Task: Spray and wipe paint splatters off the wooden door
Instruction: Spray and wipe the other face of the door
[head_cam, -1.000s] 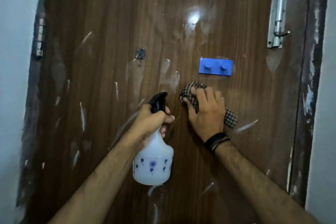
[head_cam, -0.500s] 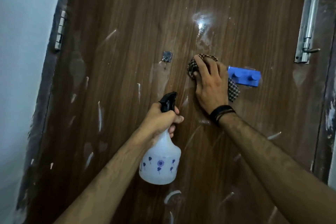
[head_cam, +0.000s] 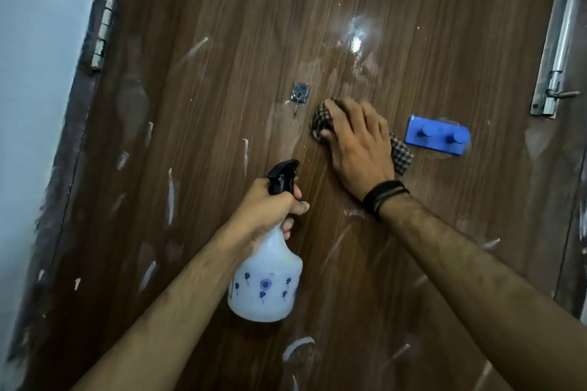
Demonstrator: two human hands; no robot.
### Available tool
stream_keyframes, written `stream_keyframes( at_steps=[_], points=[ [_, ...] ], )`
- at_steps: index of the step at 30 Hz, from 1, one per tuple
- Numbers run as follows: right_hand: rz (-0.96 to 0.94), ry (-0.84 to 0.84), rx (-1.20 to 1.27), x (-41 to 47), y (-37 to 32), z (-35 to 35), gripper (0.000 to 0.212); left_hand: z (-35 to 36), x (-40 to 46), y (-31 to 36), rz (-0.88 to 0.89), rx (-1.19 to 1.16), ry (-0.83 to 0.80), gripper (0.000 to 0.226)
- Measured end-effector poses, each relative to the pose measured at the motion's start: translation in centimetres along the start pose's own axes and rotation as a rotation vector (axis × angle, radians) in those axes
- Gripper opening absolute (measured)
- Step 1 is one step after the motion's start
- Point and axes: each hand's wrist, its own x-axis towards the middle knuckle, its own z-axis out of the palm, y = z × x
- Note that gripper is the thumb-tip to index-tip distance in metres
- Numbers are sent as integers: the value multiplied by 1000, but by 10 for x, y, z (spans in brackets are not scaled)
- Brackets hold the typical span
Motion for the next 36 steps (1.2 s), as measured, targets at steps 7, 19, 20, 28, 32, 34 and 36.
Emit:
stream_keyframes(
  at_steps=[7,19,20,28,32,34,36],
  points=[
    [32,-88,150,-6,-15,7,52,-13,-2,11,11,40,38,15],
    [113,1,166,-7,-37,17,48,-10,-12,21,32,185,49,18],
    [166,22,168,10,-33,17,50,-9,-12,23,39,187,47,18],
    [77,-14,208,-11,-45,18,51,-21,-9,34,115,169,-8,14],
    [-66,-112,138,-64,-86,24,58,-41,-8,35,38,178,-55,13],
    [-24,-108,114,-59,-93,25,55,-50,-9,36,34,180,-81,13],
    [-12,-89,81,-40,-96,25,54,-57,-8,43,44,164,-89,14]
  ],
)
